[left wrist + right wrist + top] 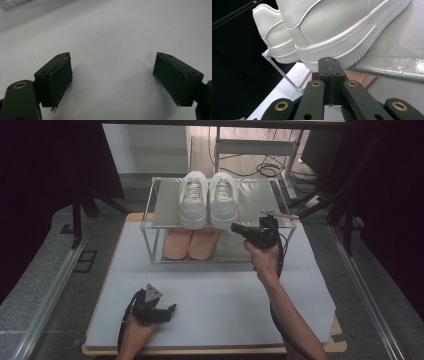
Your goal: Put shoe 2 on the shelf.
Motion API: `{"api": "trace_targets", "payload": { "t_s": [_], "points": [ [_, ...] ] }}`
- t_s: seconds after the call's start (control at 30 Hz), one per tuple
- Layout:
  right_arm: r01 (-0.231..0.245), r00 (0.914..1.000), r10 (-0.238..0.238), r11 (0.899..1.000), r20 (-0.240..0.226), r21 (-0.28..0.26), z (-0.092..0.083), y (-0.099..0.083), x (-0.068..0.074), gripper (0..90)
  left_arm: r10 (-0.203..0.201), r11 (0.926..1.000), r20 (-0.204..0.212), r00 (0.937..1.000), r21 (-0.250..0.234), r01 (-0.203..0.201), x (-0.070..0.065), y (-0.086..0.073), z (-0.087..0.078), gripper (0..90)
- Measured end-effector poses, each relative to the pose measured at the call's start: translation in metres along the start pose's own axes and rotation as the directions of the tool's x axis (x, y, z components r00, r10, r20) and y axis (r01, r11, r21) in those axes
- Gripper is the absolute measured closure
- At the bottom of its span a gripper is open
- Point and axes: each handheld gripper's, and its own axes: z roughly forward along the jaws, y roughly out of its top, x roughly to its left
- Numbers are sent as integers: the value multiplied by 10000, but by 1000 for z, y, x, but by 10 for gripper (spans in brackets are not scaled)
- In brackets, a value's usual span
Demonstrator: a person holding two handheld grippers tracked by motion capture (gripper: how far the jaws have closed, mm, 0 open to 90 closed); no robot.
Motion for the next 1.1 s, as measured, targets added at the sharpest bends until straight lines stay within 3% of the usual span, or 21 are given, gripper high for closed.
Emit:
{"api": "trace_targets", "payload": {
  "t_s": [0.17,0.37,0.57,0.9,1.1],
  "points": [
    [16,10000,-16,10000,-54,-5,0,1,-2,900,26,10000,-8,10000,-7,-26,0,0,0,157],
    [201,9995,-200,9998,247,-27,4,3,1,900,12,10000,-16,10000,-34,-12,0,0,0,157],
    [106,9998,-106,9999,141,-19,5,3,1,900,-7,10000,-9,10000,-30,7,0,0,0,157],
    [390,9991,-392,9991,130,137,5,1,3,900,-35,10000,17,10000,18,35,0,0,0,157],
    [393,9992,-397,9986,104,340,3,2,4,859,-16,10000,1,10000,11,16,0,0,0,157]
  ]
}}
